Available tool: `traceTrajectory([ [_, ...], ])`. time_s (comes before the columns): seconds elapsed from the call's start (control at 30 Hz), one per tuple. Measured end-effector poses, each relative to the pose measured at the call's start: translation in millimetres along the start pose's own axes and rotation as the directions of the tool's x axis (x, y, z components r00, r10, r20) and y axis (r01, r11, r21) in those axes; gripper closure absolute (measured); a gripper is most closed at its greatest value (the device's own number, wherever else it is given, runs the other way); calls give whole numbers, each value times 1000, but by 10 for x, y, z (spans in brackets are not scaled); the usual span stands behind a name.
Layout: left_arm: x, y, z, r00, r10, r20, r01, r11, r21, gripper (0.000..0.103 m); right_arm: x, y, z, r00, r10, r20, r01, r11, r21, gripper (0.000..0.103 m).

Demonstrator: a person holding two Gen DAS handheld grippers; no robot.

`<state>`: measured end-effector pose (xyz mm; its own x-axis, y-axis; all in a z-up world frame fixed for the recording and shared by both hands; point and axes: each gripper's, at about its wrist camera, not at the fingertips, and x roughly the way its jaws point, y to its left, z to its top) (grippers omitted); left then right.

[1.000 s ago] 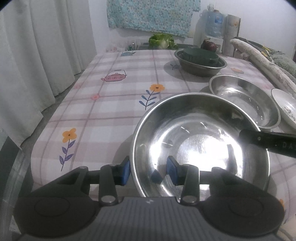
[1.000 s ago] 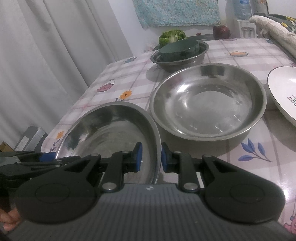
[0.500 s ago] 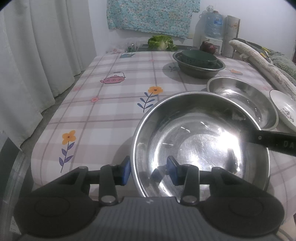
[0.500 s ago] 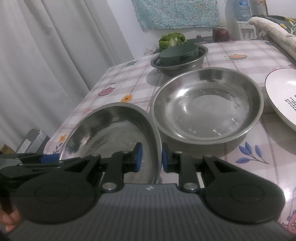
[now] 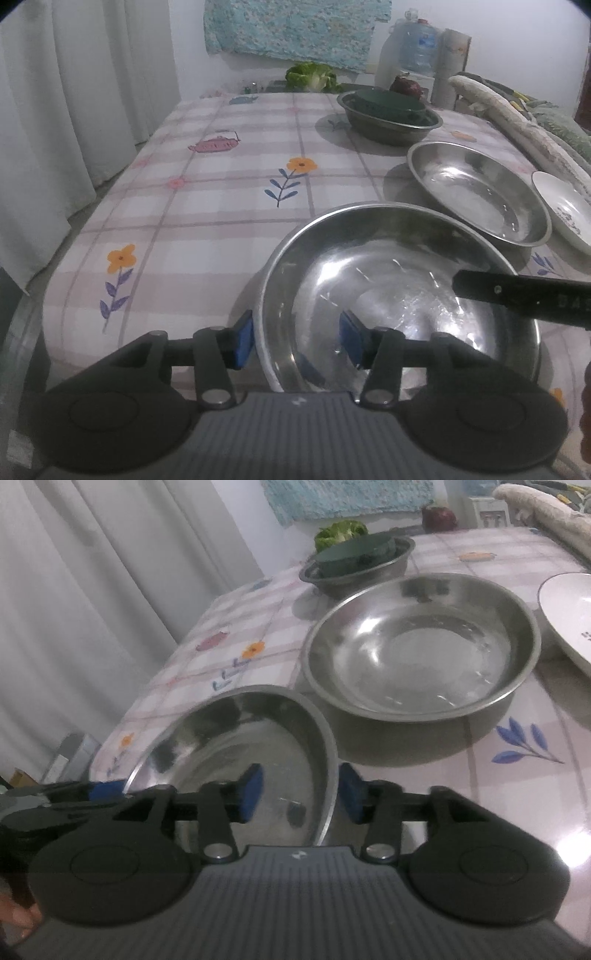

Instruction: Organize plates and bowls

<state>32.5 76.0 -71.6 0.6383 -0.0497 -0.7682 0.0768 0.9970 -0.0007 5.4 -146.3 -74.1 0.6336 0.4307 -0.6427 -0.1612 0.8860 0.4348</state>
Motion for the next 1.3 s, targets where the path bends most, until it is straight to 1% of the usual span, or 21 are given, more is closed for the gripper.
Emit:
traceTrajectory([
  [0.03, 16, 11, -4, 1000, -9, -6, 9, 1000, -5, 51, -10, 3, -7, 1000, 5, 5, -5, 1000, 3, 35],
  [0.07, 29, 21, -10, 1000, -17, -11, 17, 1000, -10, 50, -13, 7, -13, 1000, 9, 9, -9, 1000, 4, 28],
  [0.1, 37, 27, -20, 1000, -25, -12, 25, 1000, -12, 48, -15, 6, -20, 1000, 14, 14, -14, 1000, 4, 16],
  [0.13, 42, 29, -25, 999, -32, -9, 31, 999, -10, 46, -20, 1, -28, 1000, 19, 17, -20, 1000, 5, 7],
  [0.17, 42, 29, -30, 999, -38, -6, 37, 999, -7, 44, -19, -3, -32, 999, 26, 19, -26, 1000, 5, 2],
  [0.33, 80, 41, -36, 997, -80, 1, 80, 997, -13, 29, -23, -17, -57, 999, 36, 35, -36, 999, -4, 1],
  [0.4, 102, 31, -33, 995, -99, 1, 99, 995, -6, 18, -18, -29, -56, 998, 39, 41, -39, 999, -8, 1],
  [0.43, 114, 20, -34, 994, -111, 0, 111, 994, 0, 15, -16, -35, -58, 998, 43, 43, -42, 999, -9, 1],
  [0.5, 133, -5, -37, 992, -125, -2, 125, 992, 7, 5, -14, -50, -56, 998, 50, 44, -50, 999, -13, 1],
  [0.57, 154, -29, -33, 991, -135, -6, 135, 991, 7, 0, -19, -73, -51, 997, 60, 41, -60, 998, -15, 1],
  [0.6, 165, -41, -31, 991, -137, -7, 137, 991, 8, 0, -18, -85, -46, 997, 65, 41, -65, 998, -10, 1],
  [0.73, 187, -96, -30, 994, -109, -14, 110, 993, 34, 0, -27, -131, -37, 995, 89, 46, -89, 996, 15, 1],
  [0.83, 184, -104, -40, 994, -106, -14, 106, 993, 48, 0, -34, -147, -31, 994, 100, 44, -100, 995, 16, 1],
  [1.1, 178, -75, -26, 993, -118, -19, 119, 993, 20, 0, -34, -128, -39, 994, 96, 42, -96, 995, -3, 1],
  [1.3, 183, -85, -20, 994, -110, -21, 111, 993, 34, 0, -48, -154, -38, 993, 109, 46, -110, 994, 11, 1],
])
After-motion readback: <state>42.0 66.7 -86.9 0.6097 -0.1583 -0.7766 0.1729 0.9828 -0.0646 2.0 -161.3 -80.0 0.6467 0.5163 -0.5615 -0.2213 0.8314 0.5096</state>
